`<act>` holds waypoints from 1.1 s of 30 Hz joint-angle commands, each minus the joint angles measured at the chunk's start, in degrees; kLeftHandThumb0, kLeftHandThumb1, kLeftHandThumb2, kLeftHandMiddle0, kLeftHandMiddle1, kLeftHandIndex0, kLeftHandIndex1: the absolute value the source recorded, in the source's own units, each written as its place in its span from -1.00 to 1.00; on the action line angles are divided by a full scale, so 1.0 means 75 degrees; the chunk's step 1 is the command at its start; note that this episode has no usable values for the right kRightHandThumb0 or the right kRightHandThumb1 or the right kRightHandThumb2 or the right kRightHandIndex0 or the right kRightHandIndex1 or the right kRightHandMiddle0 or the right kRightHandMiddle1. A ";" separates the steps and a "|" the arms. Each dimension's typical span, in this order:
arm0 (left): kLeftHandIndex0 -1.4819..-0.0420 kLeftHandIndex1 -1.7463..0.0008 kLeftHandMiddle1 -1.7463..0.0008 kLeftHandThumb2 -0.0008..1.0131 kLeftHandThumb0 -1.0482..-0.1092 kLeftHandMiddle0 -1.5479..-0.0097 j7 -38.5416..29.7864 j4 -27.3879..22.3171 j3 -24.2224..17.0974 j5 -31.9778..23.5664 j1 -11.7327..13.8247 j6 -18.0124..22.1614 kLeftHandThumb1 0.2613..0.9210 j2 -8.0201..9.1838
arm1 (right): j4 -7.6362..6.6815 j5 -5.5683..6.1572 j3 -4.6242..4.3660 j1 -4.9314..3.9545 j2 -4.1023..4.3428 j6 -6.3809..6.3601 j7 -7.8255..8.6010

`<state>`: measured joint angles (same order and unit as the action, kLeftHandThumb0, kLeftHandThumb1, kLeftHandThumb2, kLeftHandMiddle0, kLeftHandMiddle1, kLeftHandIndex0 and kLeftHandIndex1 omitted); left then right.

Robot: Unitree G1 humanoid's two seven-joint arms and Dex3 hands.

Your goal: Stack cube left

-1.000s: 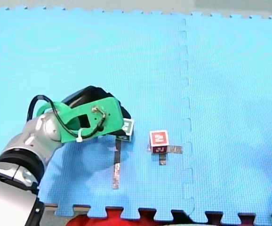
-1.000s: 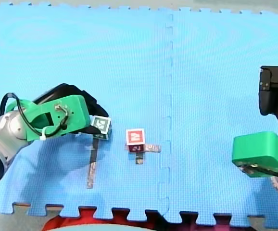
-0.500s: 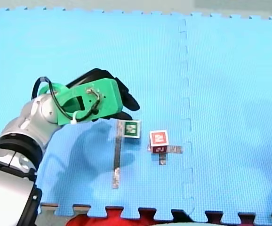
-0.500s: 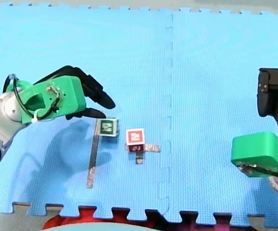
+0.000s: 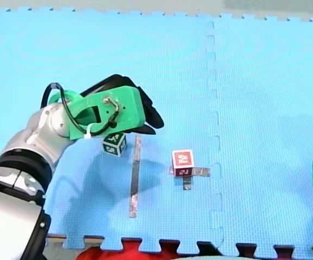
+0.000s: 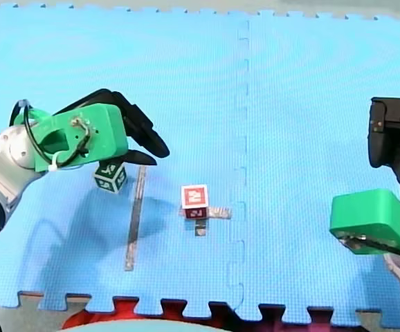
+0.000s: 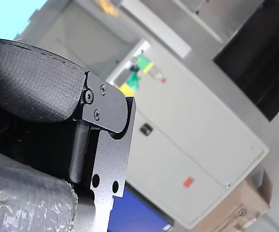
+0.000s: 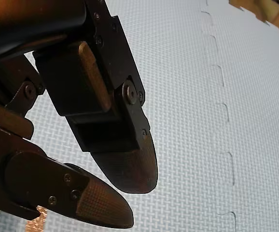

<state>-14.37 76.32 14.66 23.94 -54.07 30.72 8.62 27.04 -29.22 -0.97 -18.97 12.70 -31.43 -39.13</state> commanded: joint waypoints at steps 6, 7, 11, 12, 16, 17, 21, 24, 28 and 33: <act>-0.76 1.00 -1.00 -0.99 0.21 -0.23 -0.0272 -0.0030 -0.0085 -0.0165 -0.0072 0.0184 0.58 -0.0166 | -0.0015 0.0036 0.0014 -0.0034 -0.0005 -0.0013 -0.0015; -0.76 1.00 -1.00 -0.99 0.21 -0.23 -0.0268 -0.0031 -0.0074 -0.0153 -0.0071 0.0210 0.58 -0.0166 | -0.0024 0.0027 0.0017 -0.0028 -0.0002 -0.0001 -0.0021; -0.76 1.00 -1.00 -0.99 0.22 -0.24 -0.0249 -0.0028 -0.0028 -0.0096 -0.0069 0.0292 0.58 -0.0134 | -0.0049 0.0029 0.0028 -0.0006 0.0004 0.0018 -0.0013; -0.53 1.00 -1.00 -1.00 0.21 -0.24 -0.0283 -0.0024 -0.0011 -0.0083 -0.0068 0.0303 0.57 -0.0117 | -0.0047 0.0040 0.0029 -0.0001 0.0005 0.0012 -0.0002; 0.42 1.00 -1.00 -0.96 -0.86 -0.20 -0.0346 -0.0023 0.0072 -0.0002 -0.0012 0.0323 0.63 -0.0046 | 0.0003 0.0053 0.0027 -0.0001 0.0006 -0.0015 -0.0008; 0.53 1.00 -1.00 -0.96 -0.93 -0.17 -0.0335 -0.0026 0.0087 0.0018 0.0010 0.0322 0.68 -0.0026 | 0.0017 0.0049 0.0028 -0.0004 0.0007 -0.0022 -0.0021; 0.66 1.00 -1.00 -0.96 -1.00 -0.08 -0.0270 -0.0031 0.0134 0.0074 0.0061 0.0182 0.74 0.0030 | 0.0008 0.0065 0.0043 0.0006 0.0013 -0.0035 -0.0021; 0.66 0.99 -1.00 -0.97 -1.00 -0.06 -0.0253 -0.0041 0.0161 0.0080 0.0098 0.0112 0.74 0.0082 | -0.0038 0.0082 0.0050 0.0035 0.0011 -0.0028 0.0004; 0.66 0.99 -1.00 -0.98 -1.00 -0.05 -0.0221 -0.0049 0.0212 0.0114 0.0106 0.0070 0.73 0.0152 | -0.0018 0.0098 0.0045 0.0039 -0.0001 -0.0037 0.0009; 0.67 1.00 -1.00 -0.98 -1.00 -0.05 -0.0177 -0.0058 0.0292 0.0209 0.0063 -0.0026 0.73 0.0205 | 0.0056 0.0100 0.0042 0.0013 0.0002 -0.0073 -0.0020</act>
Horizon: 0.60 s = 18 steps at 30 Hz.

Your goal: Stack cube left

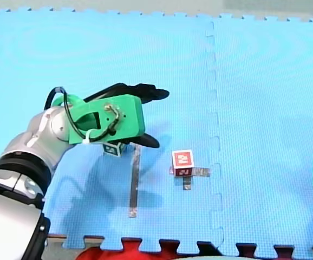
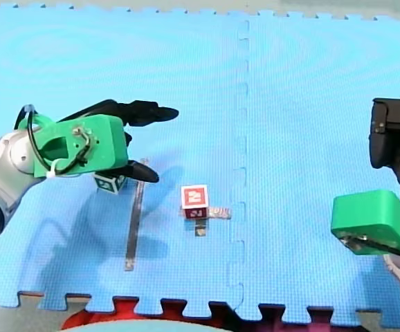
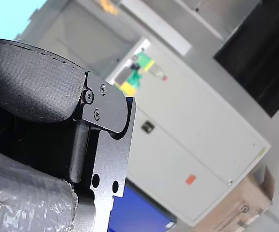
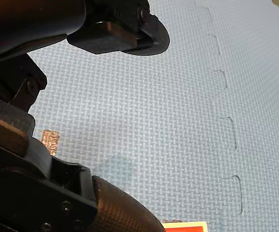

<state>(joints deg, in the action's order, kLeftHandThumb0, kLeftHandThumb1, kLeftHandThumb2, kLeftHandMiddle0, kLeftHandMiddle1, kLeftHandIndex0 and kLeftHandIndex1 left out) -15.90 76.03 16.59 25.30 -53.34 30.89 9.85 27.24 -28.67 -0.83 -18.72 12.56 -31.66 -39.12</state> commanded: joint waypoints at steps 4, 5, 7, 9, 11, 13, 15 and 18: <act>0.67 1.00 -1.00 -0.99 -1.00 -0.05 -0.0004 -0.0033 0.0059 0.0038 -0.0054 -0.0106 0.72 0.0070 | 0.0039 0.0026 0.0026 -0.0030 0.0019 -0.0060 -0.0022; 0.67 1.00 -1.00 -0.99 -1.00 -0.05 -0.0017 -0.0036 0.0058 0.0030 -0.0057 -0.0112 0.72 0.0077 | 0.0032 0.0024 0.0026 -0.0029 0.0018 -0.0056 -0.0019; 0.66 0.99 -1.00 -0.99 -1.00 -0.05 -0.0035 -0.0039 0.0052 0.0015 -0.0053 -0.0127 0.72 0.0097 | 0.0019 0.0019 0.0027 -0.0025 0.0014 -0.0046 -0.0017; 0.65 0.99 -1.00 -0.99 -1.00 -0.04 -0.0046 -0.0039 0.0053 0.0013 -0.0040 -0.0144 0.72 0.0129 | 0.0018 0.0009 0.0023 -0.0016 0.0008 -0.0044 -0.0028; 0.64 0.99 -1.00 -1.00 -1.00 -0.04 -0.0070 -0.0034 0.0074 0.0041 -0.0015 -0.0160 0.70 0.0228 | 0.0015 0.0001 0.0021 -0.0011 0.0000 -0.0039 -0.0038; 0.64 0.99 -1.00 -1.00 -0.99 -0.04 -0.0137 -0.0018 0.0055 0.0026 0.0031 -0.0189 0.69 0.0393 | -0.0005 0.0011 0.0031 -0.0002 -0.0001 -0.0038 -0.0032; 0.63 0.98 -1.00 -1.00 -0.99 -0.04 -0.0170 0.0000 0.0022 -0.0005 0.0077 -0.0241 0.68 0.0520 | -0.0035 0.0037 0.0049 0.0017 0.0009 -0.0044 -0.0010; 0.59 0.97 -1.00 -1.00 -0.98 -0.04 -0.0114 0.0034 0.0016 0.0013 0.0114 -0.0320 0.68 0.0631 | -0.0029 0.0064 0.0063 0.0019 0.0025 -0.0061 0.0021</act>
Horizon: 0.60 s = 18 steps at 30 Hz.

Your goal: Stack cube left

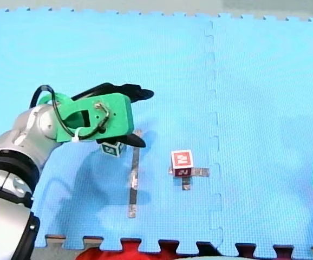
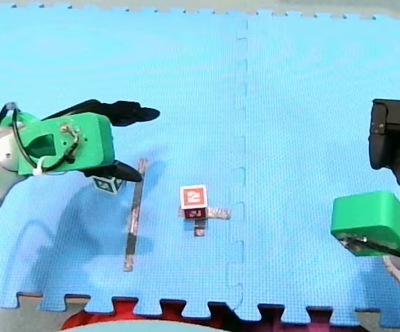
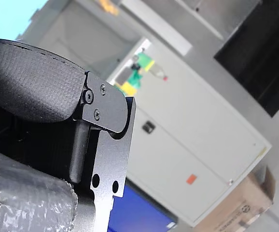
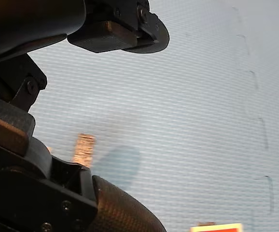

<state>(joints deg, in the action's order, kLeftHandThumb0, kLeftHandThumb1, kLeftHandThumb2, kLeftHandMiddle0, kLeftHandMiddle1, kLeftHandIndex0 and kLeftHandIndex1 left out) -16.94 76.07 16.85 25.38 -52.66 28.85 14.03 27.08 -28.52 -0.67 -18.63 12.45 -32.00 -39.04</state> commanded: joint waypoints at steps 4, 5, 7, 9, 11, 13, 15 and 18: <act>0.54 0.96 -1.00 -1.00 -0.98 -0.05 0.0185 0.0075 0.0012 0.0068 0.0052 -0.0180 0.67 0.0163 | 0.0080 0.0038 0.0043 -0.0021 0.0072 -0.0068 0.0005; 0.53 0.96 -1.00 -1.00 -0.97 -0.06 0.0226 0.0087 0.0026 0.0092 0.0055 -0.0208 0.66 0.0182 | 0.0097 0.0031 0.0043 -0.0027 0.0083 -0.0083 -0.0002; 0.52 0.96 -1.00 -1.00 -0.97 -0.07 0.0308 0.0125 0.0028 0.0135 0.0078 -0.0208 0.65 0.0265 | 0.0114 0.0015 0.0040 -0.0041 0.0098 -0.0099 -0.0012; 0.51 0.96 -1.00 -1.00 -0.96 -0.07 0.0352 0.0147 0.0015 0.0156 0.0102 -0.0163 0.64 0.0321 | 0.0118 0.0013 0.0039 -0.0048 0.0106 -0.0104 -0.0011; 0.51 0.96 -1.00 -1.00 -0.95 -0.07 0.0368 0.0155 0.0005 0.0156 0.0117 -0.0131 0.63 0.0341 | 0.0106 0.0019 0.0039 -0.0046 0.0113 -0.0100 0.0004; 0.50 0.96 -1.00 -1.00 -0.94 -0.08 0.0359 0.0162 -0.0018 0.0136 0.0146 -0.0112 0.62 0.0375 | 0.0093 0.0015 0.0034 -0.0049 0.0121 -0.0089 0.0018; 0.50 0.96 -1.00 -1.00 -0.93 -0.09 0.0330 0.0172 -0.0067 0.0095 0.0176 -0.0110 0.61 0.0422 | 0.0095 -0.0005 0.0030 -0.0051 0.0139 -0.0092 0.0015; 0.49 0.97 -1.00 -1.00 -0.90 -0.12 0.0282 0.0182 -0.0171 0.0016 0.0208 -0.0138 0.58 0.0442 | 0.0106 -0.0030 0.0023 -0.0057 0.0168 -0.0100 0.0009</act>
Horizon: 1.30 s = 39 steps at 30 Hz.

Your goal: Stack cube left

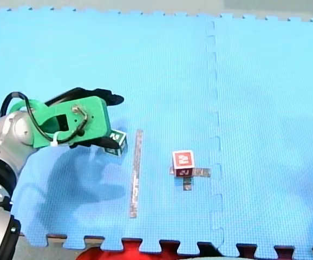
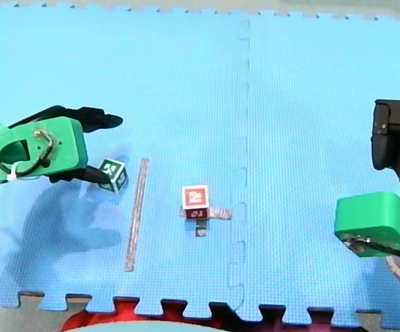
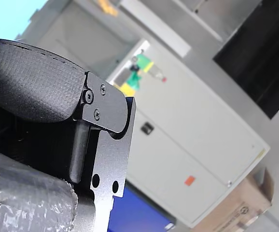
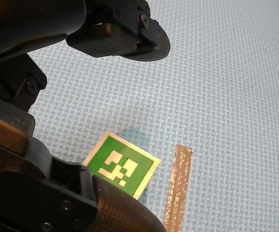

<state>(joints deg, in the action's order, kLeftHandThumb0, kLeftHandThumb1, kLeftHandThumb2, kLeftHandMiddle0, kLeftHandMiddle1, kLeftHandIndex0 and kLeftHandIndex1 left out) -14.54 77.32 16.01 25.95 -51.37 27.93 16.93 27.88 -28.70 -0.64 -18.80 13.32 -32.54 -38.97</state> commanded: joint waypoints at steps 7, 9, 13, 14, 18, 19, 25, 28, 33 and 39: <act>0.44 0.97 -1.00 -1.00 -0.84 -0.17 -0.0083 0.0018 -0.0334 -0.0306 0.0163 -0.0022 0.52 -0.0008 | -0.0017 -0.0089 0.0001 -0.0030 0.0122 -0.0005 -0.0018; 0.39 0.95 -1.00 -1.00 -0.83 -0.18 -0.0019 0.0016 -0.0409 -0.0361 0.0223 -0.0007 0.51 -0.0042 | -0.0025 -0.0101 0.0005 -0.0031 0.0140 -0.0002 -0.0019; 0.35 0.95 -1.00 -1.00 -0.83 -0.20 0.0008 0.0029 -0.0555 -0.0472 0.0345 -0.0079 0.50 -0.0107 | -0.0024 -0.0119 0.0008 -0.0042 0.0176 -0.0008 -0.0026; 0.35 0.95 -1.00 -1.00 -0.82 -0.20 0.0009 0.0032 -0.0583 -0.0492 0.0364 -0.0102 0.50 -0.0119 | -0.0020 -0.0118 0.0011 -0.0043 0.0187 -0.0016 -0.0026; 0.34 0.96 -1.00 -1.00 -0.82 -0.23 0.0024 0.0037 -0.0620 -0.0465 0.0414 -0.0146 0.48 -0.0116 | -0.0021 -0.0136 0.0009 -0.0044 0.0218 -0.0037 -0.0055; 0.32 0.95 -1.00 -1.00 -0.82 -0.23 0.0036 0.0039 -0.0618 -0.0451 0.0423 -0.0157 0.48 -0.0114 | -0.0031 -0.0145 0.0010 -0.0041 0.0225 -0.0039 -0.0065; 0.12 0.91 -1.00 -1.00 -0.81 -0.25 0.0304 0.0066 -0.0610 -0.0367 0.0542 -0.0224 0.47 -0.0147 | -0.0159 -0.0132 0.0032 0.0020 0.0255 -0.0041 -0.0048; 0.09 0.91 -1.00 -1.00 -0.80 -0.25 0.0332 0.0074 -0.0663 -0.0408 0.0605 -0.0219 0.47 -0.0165 | -0.0194 -0.0083 0.0057 0.0031 0.0275 -0.0048 0.0002; 0.06 0.93 -1.00 -1.00 -0.73 -0.25 0.0360 0.0074 -0.0783 -0.0486 0.0730 -0.0215 0.39 -0.0188 | -0.0263 0.0007 0.0094 0.0071 0.0293 -0.0071 0.0111; 0.02 0.94 -1.00 -1.00 -0.69 -0.25 0.0492 0.0067 -0.0721 -0.0376 0.0769 -0.0239 0.36 -0.0168 | -0.0472 0.0095 0.0159 0.0174 0.0279 -0.0032 0.0285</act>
<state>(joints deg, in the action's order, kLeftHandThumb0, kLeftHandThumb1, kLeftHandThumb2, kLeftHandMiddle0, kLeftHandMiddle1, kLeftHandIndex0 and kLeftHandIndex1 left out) -11.17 77.76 10.48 22.97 -45.72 26.28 15.38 24.81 -28.33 0.21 -17.88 15.20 -32.92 -37.00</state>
